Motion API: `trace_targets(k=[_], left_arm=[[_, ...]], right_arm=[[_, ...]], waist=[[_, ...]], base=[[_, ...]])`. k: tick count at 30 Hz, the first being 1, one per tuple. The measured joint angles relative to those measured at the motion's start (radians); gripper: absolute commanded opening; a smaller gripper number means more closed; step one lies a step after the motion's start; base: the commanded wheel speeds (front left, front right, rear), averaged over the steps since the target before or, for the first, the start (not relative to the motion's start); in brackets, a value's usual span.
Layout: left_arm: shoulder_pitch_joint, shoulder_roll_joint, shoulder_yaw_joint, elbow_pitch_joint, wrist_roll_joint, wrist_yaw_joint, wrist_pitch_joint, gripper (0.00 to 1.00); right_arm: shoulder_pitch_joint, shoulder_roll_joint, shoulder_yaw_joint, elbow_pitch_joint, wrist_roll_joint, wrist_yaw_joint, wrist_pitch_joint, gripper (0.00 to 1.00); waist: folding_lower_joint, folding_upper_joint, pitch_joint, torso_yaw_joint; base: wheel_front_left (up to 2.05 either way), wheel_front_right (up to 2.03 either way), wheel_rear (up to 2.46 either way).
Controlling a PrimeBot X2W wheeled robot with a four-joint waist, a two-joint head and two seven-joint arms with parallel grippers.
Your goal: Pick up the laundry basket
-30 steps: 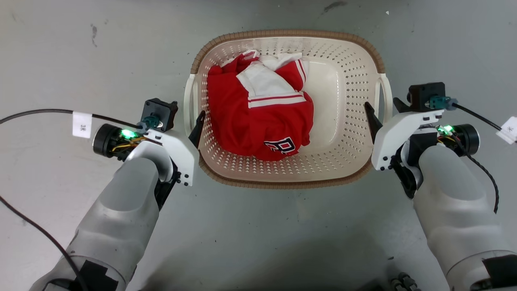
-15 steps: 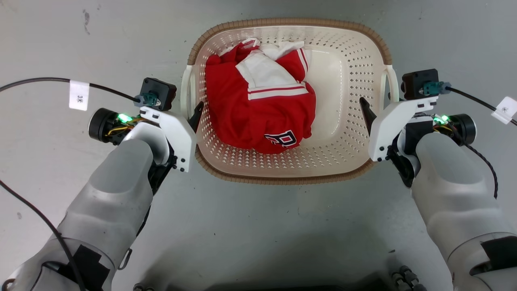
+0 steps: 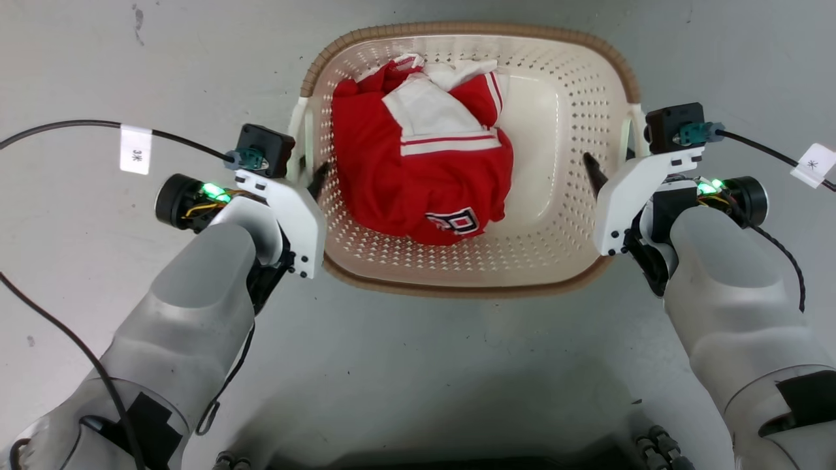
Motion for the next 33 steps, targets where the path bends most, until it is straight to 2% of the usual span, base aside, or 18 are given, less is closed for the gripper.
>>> trace_targets(k=[8,15,22,26,29,33], left_arm=[[-0.001,0.008,-0.044,-0.014,-0.085,0.001,0.015,0.00],[0.012,0.031,-0.108,-0.041,-0.146,0.001,0.055,0.00],[0.053,0.049,-0.183,-0.076,-0.227,0.001,0.165,0.00],[0.085,0.080,-0.232,-0.118,-0.292,0.001,0.247,0.00],[0.109,0.095,-0.271,-0.139,-0.323,0.001,0.307,0.00],[0.151,0.131,-0.311,-0.186,-0.403,0.003,0.420,0.00]], right_arm=[[-0.001,0.004,0.024,0.008,0.012,-0.002,-0.005,0.00],[0.000,0.004,0.048,0.016,0.000,-0.002,0.030,0.00],[0.023,0.004,0.089,0.021,-0.029,-0.002,0.152,0.00],[0.048,0.007,0.142,0.021,-0.016,-0.002,0.252,0.00],[0.080,0.009,0.180,0.014,0.016,-0.002,0.314,0.00],[0.155,0.008,0.259,-0.037,0.119,-0.002,0.407,0.00]], waist=[[0.0000,0.0000,-0.006,0.001],[0.0000,0.0000,-0.060,-0.001],[-0.0001,0.0000,-0.167,-0.002],[-0.0001,0.0000,-0.268,-0.004],[-0.0001,0.0000,-0.337,-0.005],[-0.0002,0.0000,-0.461,-0.008]], base=[[0.00,0.00,0.00],[0.00,0.00,0.00],[0.00,0.00,0.00],[0.00,0.00,0.00],[0.00,0.00,0.00],[0.00,0.00,0.00]])
